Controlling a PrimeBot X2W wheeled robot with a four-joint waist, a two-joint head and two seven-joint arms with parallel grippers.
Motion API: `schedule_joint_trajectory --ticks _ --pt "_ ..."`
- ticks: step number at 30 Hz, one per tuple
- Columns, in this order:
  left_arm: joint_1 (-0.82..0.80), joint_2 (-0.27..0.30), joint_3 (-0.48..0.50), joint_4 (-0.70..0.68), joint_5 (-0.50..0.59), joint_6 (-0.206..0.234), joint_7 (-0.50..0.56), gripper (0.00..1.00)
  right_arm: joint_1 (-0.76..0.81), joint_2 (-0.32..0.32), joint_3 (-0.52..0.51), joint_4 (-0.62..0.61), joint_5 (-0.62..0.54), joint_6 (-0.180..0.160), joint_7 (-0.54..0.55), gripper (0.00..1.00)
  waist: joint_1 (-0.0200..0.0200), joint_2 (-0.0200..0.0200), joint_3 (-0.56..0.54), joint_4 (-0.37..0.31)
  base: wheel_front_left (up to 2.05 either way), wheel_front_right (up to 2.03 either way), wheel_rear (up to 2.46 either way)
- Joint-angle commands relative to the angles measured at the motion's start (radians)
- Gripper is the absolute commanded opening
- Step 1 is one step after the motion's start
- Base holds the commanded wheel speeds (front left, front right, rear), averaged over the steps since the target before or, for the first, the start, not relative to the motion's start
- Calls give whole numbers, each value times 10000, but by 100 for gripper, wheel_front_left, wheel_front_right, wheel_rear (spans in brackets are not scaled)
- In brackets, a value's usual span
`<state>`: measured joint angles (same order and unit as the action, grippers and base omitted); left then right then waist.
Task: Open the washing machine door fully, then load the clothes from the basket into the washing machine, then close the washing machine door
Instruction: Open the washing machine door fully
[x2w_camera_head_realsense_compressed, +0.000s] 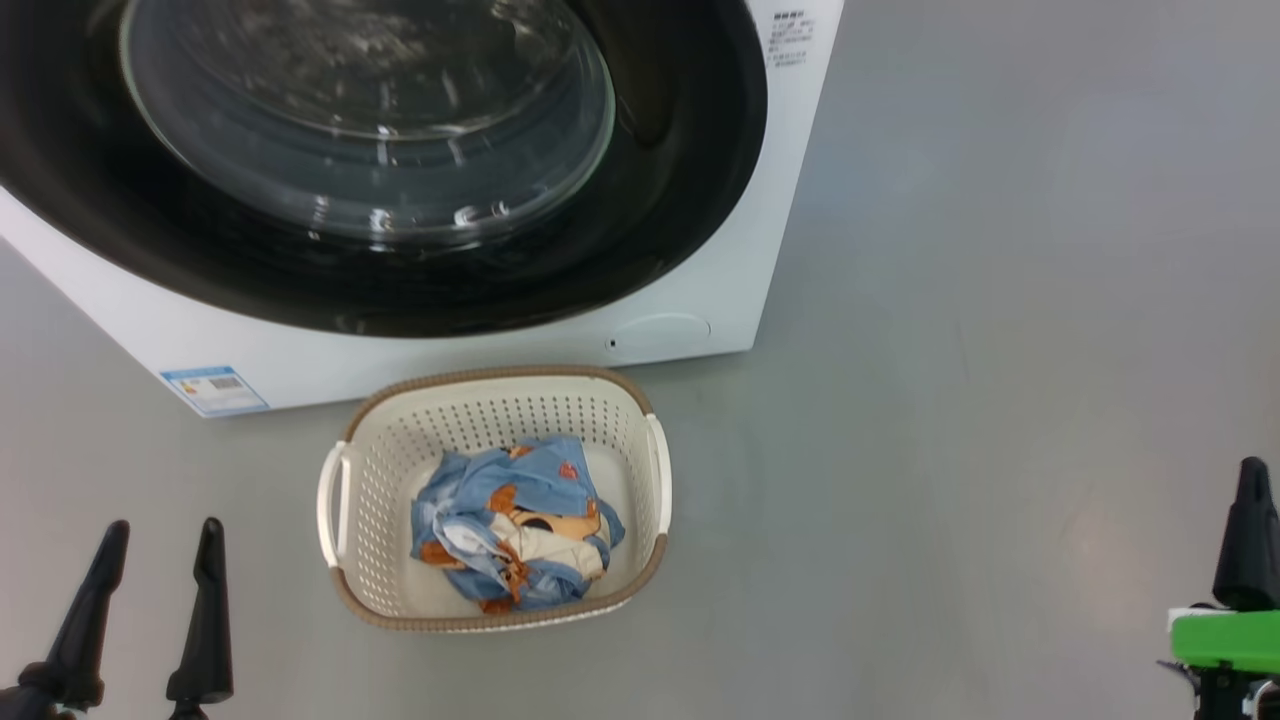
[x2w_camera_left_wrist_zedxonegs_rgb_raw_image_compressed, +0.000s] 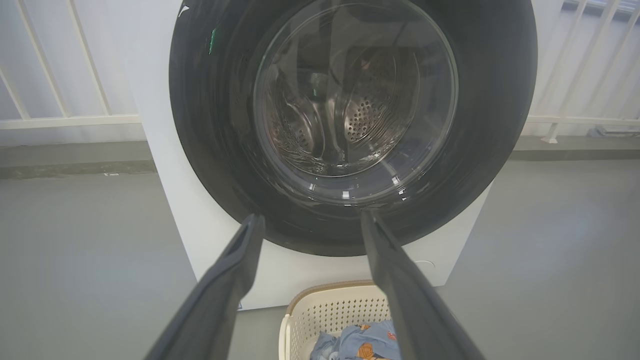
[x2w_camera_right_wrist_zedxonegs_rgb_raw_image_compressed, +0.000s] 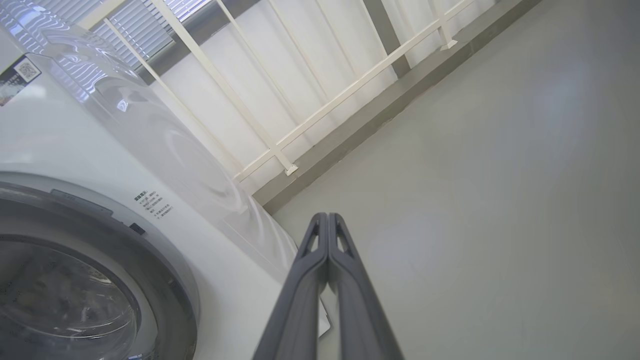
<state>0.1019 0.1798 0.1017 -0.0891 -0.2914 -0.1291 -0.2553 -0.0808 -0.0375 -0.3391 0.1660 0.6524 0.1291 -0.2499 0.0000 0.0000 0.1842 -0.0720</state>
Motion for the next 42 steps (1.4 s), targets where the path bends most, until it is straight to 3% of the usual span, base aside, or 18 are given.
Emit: schedule_joint_trajectory --ticks 1,6,10,17,22,29,42 --pt "-304 277 415 -340 -156 -16 -65 100 -448 -127 48 -69 565 16 -118 0 0 0 338 -50 0 0 0" --pt "-348 436 517 -428 -201 -16 -65 100 -1037 -127 137 219 2083 16 -118 0 0 0 676 19 0 0 0" --pt "-295 579 616 -464 -218 -16 -65 100 -1654 -182 680 376 4093 16 -118 0 0 0 871 59 0 0 0" --pt "-326 824 675 -611 -284 -16 -65 100 -2567 -1244 1359 452 7734 16 295 0 0 0 1305 265 0 0 0" --pt "-346 929 776 -691 -344 -16 -65 100 -3189 -1608 1228 473 9205 16 1089 0 0 0 1645 382 0 0 0" --pt "-397 1059 810 -748 -383 -16 -65 100 -4149 -1711 861 718 10039 16 2272 0 0 0 2037 563 0 0 0" --pt "-413 1256 1040 -816 -511 -16 -65 100 -6071 -1673 854 1485 10029 16 4277 0 0 0 2713 980 0 0 0"
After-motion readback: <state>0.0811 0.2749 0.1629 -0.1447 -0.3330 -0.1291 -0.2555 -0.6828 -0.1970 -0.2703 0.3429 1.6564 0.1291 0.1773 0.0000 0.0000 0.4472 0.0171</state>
